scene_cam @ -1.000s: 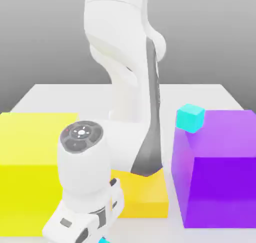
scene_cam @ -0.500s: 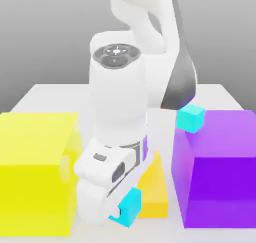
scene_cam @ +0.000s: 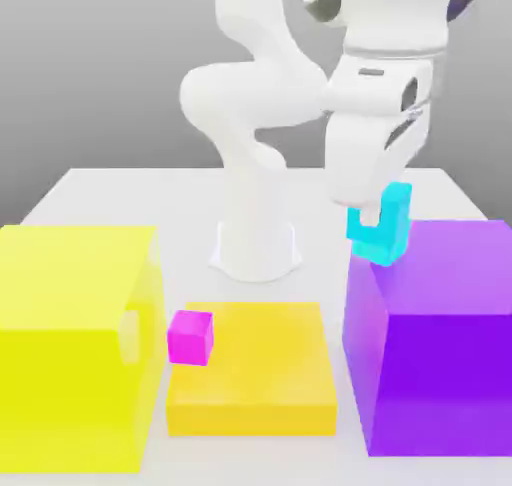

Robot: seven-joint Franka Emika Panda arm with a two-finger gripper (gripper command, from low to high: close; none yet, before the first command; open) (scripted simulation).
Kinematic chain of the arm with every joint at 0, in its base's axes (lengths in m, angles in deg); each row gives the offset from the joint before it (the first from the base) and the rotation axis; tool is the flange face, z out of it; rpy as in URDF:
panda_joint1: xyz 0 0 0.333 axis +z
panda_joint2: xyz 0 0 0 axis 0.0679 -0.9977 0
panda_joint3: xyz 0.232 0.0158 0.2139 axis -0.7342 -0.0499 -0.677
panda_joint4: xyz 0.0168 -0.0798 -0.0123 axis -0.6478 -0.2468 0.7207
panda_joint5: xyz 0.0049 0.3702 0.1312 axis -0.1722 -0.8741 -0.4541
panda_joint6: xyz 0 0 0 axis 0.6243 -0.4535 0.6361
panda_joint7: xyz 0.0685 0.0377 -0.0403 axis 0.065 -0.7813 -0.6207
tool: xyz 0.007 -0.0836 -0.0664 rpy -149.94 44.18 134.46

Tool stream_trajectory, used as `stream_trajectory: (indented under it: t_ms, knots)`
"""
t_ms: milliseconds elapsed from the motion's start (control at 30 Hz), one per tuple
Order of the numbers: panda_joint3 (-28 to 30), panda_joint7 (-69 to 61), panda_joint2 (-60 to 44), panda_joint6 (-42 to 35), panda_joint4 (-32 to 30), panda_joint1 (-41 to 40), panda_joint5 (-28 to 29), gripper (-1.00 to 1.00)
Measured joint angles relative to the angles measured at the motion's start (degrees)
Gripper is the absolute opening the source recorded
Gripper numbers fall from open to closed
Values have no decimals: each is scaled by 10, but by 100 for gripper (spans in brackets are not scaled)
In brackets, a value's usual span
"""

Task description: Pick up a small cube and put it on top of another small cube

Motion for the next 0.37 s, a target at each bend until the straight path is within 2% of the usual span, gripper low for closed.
stream_trajectory:
  t_ms: [100, 233, 267, 367]
  knots:
    - [-21, 28, 63, -42, -20, 11, -7, -100]
    - [-33, 36, 56, 22, -76, 14, -12, -100]
    - [-35, 36, 50, 41, -89, 14, -13, 100]
    - [-35, 36, 50, 41, -89, 14, -13, 100]
